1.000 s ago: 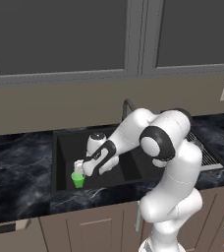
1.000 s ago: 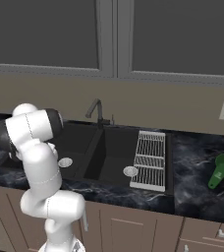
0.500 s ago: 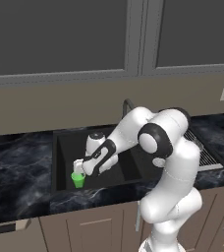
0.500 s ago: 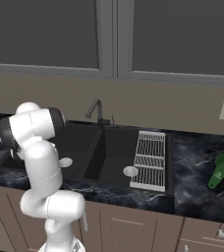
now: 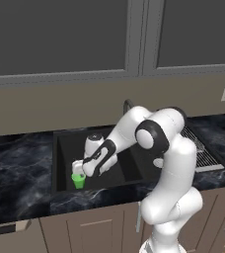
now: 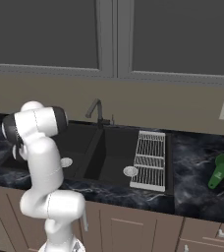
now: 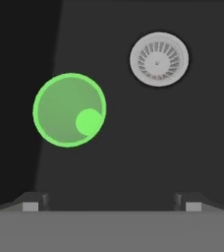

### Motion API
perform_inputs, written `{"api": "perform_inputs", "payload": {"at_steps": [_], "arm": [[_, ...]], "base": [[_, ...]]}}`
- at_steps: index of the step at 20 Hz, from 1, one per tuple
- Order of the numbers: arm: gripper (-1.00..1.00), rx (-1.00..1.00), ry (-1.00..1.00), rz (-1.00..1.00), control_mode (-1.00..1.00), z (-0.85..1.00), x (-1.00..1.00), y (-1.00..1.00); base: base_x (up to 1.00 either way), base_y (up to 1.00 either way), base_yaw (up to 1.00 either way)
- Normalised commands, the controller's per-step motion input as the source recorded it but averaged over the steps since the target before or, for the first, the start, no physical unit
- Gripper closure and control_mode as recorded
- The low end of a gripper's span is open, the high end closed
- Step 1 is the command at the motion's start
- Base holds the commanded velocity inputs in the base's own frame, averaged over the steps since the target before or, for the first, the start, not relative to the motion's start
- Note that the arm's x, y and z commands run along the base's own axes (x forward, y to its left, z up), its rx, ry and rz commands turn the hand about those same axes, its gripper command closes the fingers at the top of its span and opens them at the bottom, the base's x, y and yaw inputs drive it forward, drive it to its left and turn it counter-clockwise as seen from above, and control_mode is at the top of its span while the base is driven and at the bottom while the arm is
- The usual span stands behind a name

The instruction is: Move any existing items from the left basin to the right basin for drying. Then move the measuring cup from the counter to the left basin of the sink for washing.

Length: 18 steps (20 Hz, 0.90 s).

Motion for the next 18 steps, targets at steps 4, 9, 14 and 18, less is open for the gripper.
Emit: {"api": "perform_inputs", "payload": {"at_steps": [4, 9, 14, 18], "arm": [[-1.00, 0.00, 0.00, 0.00, -1.00, -0.18, 0.02, 0.04], [-1.00, 0.00, -0.02, 0.00, -1.00, -0.13, 0.07, 0.00], [-1.00, 0.00, -0.01, 0.00, -1.00, -0.06, 0.16, 0.00], [-1.00, 0.00, 0.00, 0.00, -1.00, -0.06, 0.16, 0.01]], "base": [[0.00, 0.00, 0.00], [0.00, 0.00, 0.00], [0.00, 0.00, 0.00], [0.00, 0.00, 0.00]]}}
